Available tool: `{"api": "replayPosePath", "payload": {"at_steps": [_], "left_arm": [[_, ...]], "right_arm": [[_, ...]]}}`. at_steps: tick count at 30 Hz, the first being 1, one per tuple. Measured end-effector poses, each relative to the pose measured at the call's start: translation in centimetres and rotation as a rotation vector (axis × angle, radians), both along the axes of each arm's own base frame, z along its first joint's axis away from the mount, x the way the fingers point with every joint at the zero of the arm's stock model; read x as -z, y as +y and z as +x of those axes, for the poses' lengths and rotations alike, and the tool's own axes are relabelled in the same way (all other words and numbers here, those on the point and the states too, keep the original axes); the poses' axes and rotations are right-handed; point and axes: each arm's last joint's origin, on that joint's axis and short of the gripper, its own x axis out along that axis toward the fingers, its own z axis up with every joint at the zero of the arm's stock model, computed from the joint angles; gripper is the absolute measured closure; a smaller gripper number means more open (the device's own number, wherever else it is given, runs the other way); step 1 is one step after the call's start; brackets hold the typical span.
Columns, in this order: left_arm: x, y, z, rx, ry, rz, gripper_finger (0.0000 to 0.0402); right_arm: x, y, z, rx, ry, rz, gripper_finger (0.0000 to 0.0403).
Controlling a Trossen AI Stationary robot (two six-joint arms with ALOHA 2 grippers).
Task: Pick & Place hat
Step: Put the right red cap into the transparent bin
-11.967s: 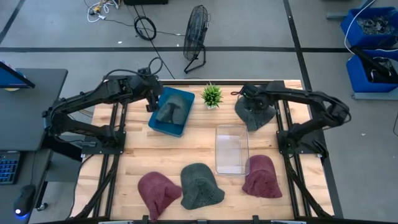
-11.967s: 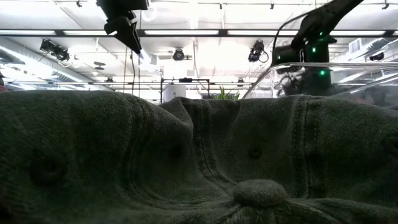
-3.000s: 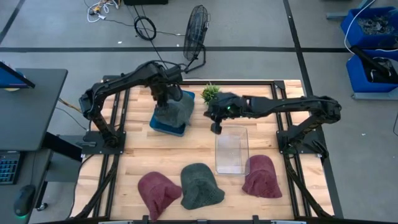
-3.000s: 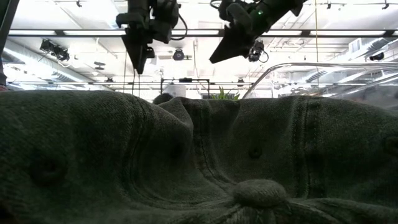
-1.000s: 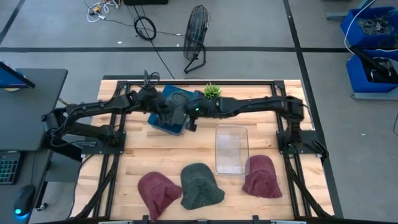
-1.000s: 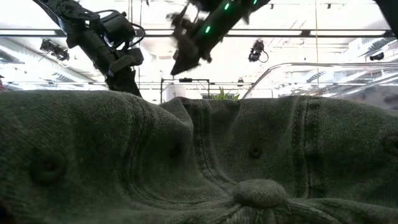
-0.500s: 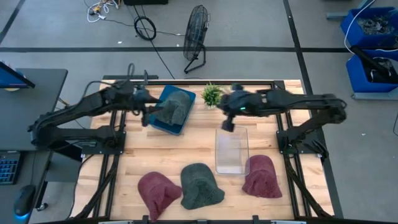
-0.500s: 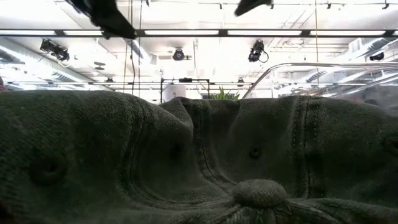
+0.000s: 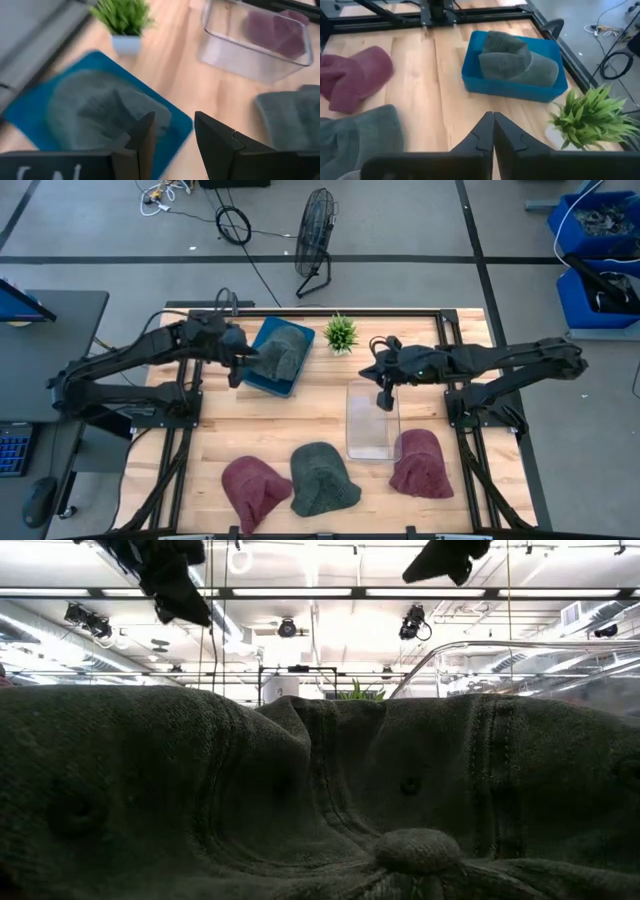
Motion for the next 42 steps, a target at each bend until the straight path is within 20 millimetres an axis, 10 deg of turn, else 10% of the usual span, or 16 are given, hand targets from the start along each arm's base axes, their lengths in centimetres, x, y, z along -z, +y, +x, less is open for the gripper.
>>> {"api": "replayPosePath", "payload": {"at_steps": [23, 32, 42], "left_arm": [[1.0, -0.2, 4.6, 0.005, -0.087, -0.075, 0.0262], [-0.2, 0.0, 5.2, -0.010, -0.225, -0.017, 0.0262], [-1.4, 0.2, 5.7, 0.059, -0.324, 0.136, 0.0262]], "right_arm": [[0.8, 1.2, -1.1, -0.028, 0.229, 0.336, 0.0253], [-1.4, 5.1, -3.6, -0.185, 0.426, 0.500, 0.0257], [1.7, 9.1, -7.0, 0.048, 0.736, 0.685, 0.0257]]}}
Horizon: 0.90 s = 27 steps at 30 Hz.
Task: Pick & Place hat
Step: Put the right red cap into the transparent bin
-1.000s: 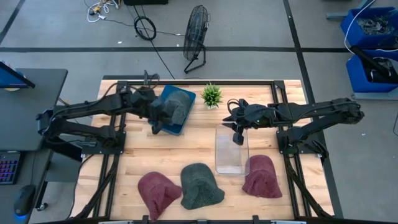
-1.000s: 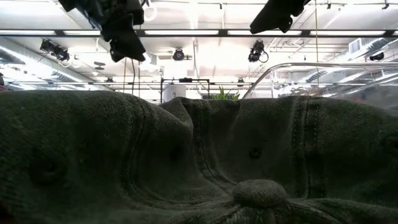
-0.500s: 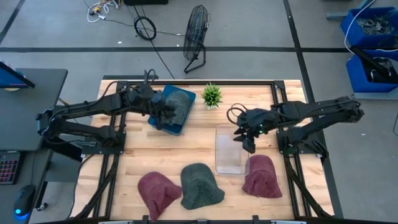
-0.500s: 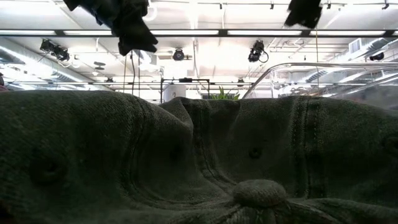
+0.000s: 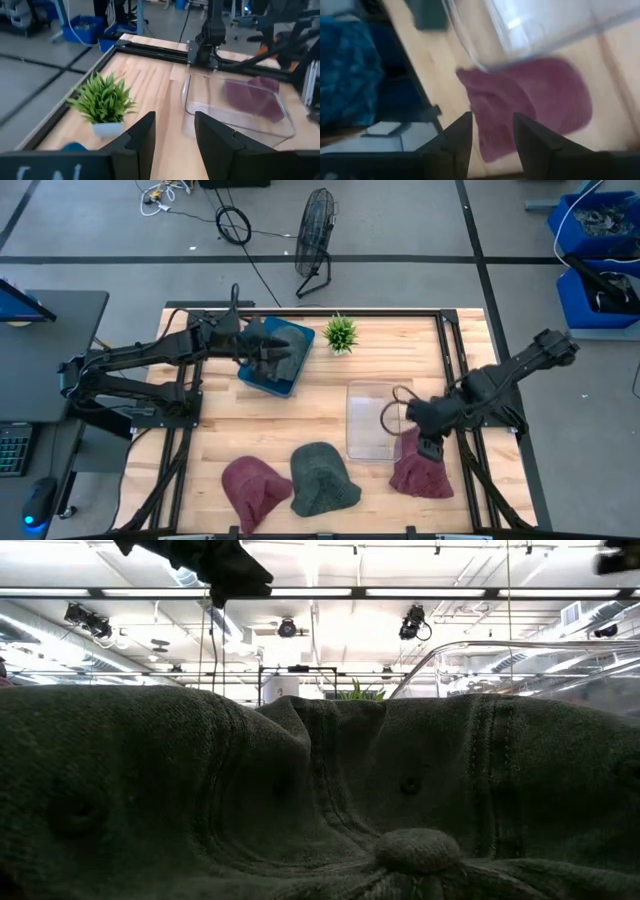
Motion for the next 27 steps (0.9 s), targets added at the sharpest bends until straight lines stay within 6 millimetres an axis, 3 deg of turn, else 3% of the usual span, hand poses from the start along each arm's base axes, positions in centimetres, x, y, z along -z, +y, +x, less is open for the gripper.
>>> {"api": "replayPosePath", "payload": {"at_steps": [9, 14, 19, 27], "left_arm": [[-0.1, 0.1, 0.0, -0.014, -0.001, 0.058, 0.0262], [-0.2, 0.1, 0.0, -0.014, -0.010, 0.061, 0.0262], [-0.2, 0.1, 0.0, -0.014, -0.011, 0.061, 0.0262], [-0.2, 0.1, 0.0, -0.022, -0.016, 0.036, 0.0262]], "right_arm": [[6.9, 2.5, -1.7, 0.006, 0.091, 0.004, 0.0257], [10.0, 2.6, -2.7, -0.030, 0.118, -0.026, 0.0257], [11.3, 2.2, -3.3, -0.097, 0.115, -0.095, 0.0257], [11.2, 2.6, -2.8, -0.119, 0.013, -0.092, 0.0257]]}}
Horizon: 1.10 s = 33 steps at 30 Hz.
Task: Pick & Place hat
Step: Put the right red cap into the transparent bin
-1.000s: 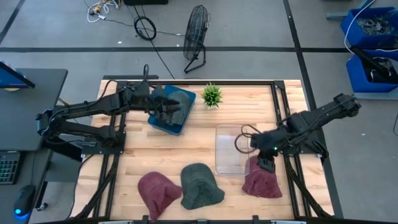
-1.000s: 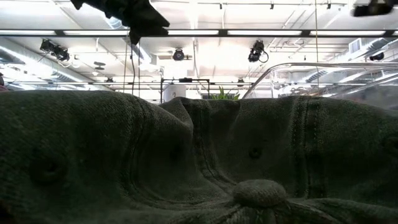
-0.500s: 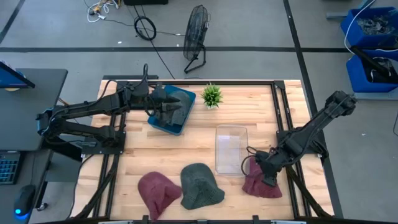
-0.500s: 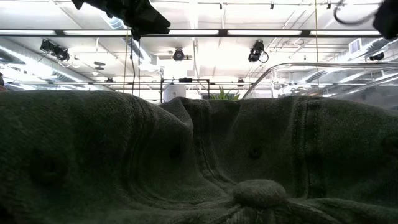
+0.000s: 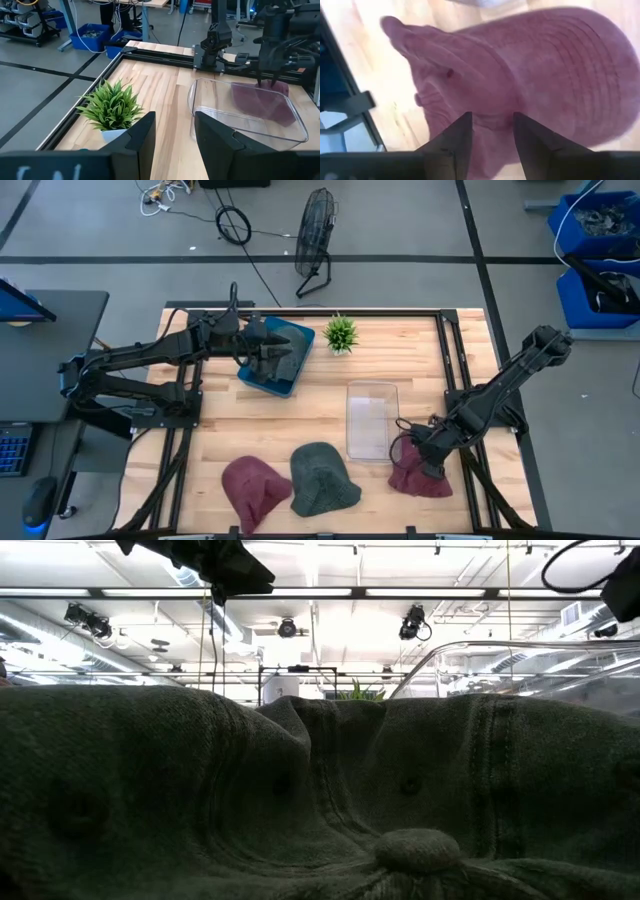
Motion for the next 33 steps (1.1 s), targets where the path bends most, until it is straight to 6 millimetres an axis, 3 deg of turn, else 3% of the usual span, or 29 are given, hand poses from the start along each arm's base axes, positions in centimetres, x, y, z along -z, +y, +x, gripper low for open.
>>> {"api": "replayPosePath", "payload": {"at_steps": [13, 20, 23, 26, 33], "left_arm": [[0.0, 0.0, 0.0, 0.000, 0.001, 0.001, 0.0262], [0.0, 0.0, 0.0, 0.000, 0.001, 0.001, 0.0262], [0.0, 0.0, 0.0, 0.001, 0.002, 0.001, 0.0262], [0.0, 0.0, 0.0, 0.001, 0.002, 0.003, 0.0262], [0.0, 0.0, 0.0, 0.025, 0.018, 0.077, 0.0262]], "right_arm": [[2.5, 1.3, 0.7, -0.128, 0.027, -0.148, 0.0263], [1.9, 1.3, 0.8, -0.153, 0.007, -0.140, 0.0342], [1.1, 1.3, 0.7, -0.100, 0.022, -0.128, 0.0385], [-0.3, 1.5, 0.8, -0.055, 0.069, -0.095, 0.0391], [-7.3, 1.4, 0.7, -0.047, 0.166, -0.110, 0.0391]]}}
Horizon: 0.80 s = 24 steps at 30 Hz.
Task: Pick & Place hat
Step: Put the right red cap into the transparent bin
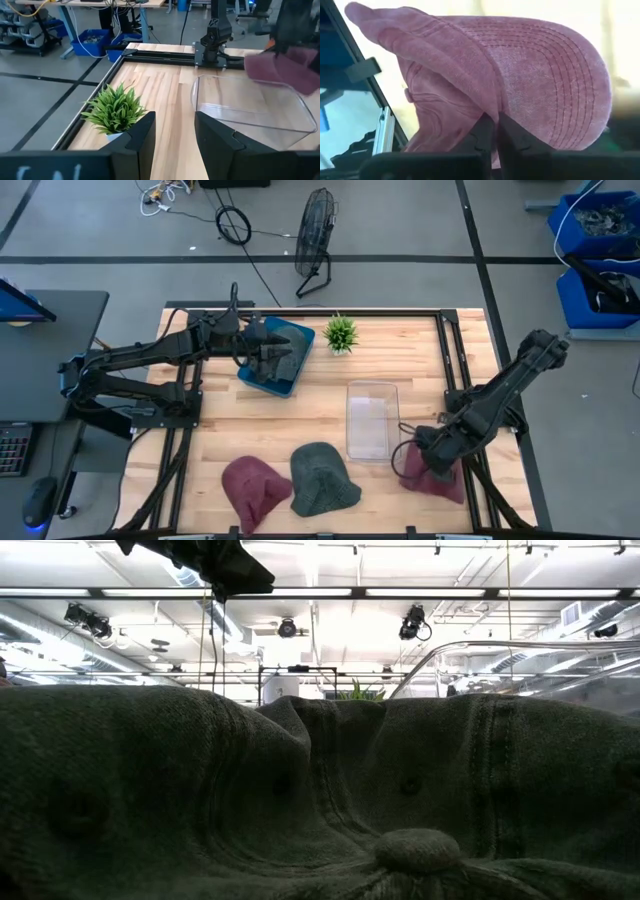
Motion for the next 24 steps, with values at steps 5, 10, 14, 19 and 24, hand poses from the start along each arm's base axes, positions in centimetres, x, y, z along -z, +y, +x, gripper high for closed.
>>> {"api": "replayPosePath", "payload": {"at_steps": [5, 10, 14, 19, 24], "left_arm": [[0.0, 0.0, 0.0, 0.001, 0.000, 0.005, 0.0262], [0.0, 0.0, 0.0, 0.001, 0.000, 0.005, 0.0262], [0.0, 0.0, 0.0, 0.002, 0.003, 0.006, 0.0262], [0.1, 0.0, 0.0, 0.002, 0.009, 0.005, 0.0262], [0.1, 0.0, 0.0, 0.002, 0.010, 0.004, 0.0262]], "right_arm": [[-5.6, -1.8, -0.6, 0.051, -0.067, -0.196, 0.0394], [-8.3, -2.9, 1.0, -0.091, -0.482, -0.536, 0.0393], [-8.2, -3.4, 3.1, -0.211, -0.641, -0.776, 0.0394], [-4.8, -4.5, 5.5, -0.286, -0.607, -0.810, 0.0394], [-0.2, -5.9, 6.9, -0.307, -0.566, -0.726, 0.0394]]}}
